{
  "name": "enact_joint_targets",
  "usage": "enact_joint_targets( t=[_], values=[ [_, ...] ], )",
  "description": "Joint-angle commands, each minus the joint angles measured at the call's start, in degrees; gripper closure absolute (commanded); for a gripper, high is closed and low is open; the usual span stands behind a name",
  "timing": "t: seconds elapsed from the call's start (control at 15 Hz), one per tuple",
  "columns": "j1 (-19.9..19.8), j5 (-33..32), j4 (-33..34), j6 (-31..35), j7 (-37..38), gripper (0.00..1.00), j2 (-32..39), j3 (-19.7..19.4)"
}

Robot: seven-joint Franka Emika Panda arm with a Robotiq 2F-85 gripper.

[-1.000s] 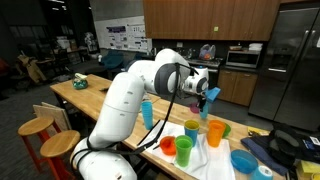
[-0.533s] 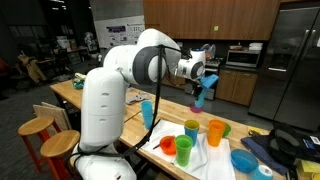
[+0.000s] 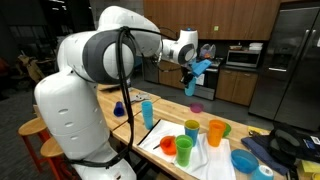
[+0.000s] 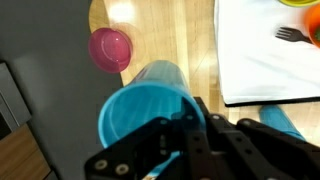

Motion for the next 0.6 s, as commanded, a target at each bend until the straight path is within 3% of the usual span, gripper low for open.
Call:
enact_joint_targets(
  t=[0.0, 0.33, 0.53],
  values=[
    [2.35, -0.27, -0.55, -0.11, 0.19, 0.96, -0.67, -2.23],
    [2.27, -0.25, -1.22, -0.12, -0.19, 0.99, -0.34, -2.35],
    [4.6, 1.06, 0.48, -2.37, -3.74, 0.99, -0.93, -1.96]
  ],
)
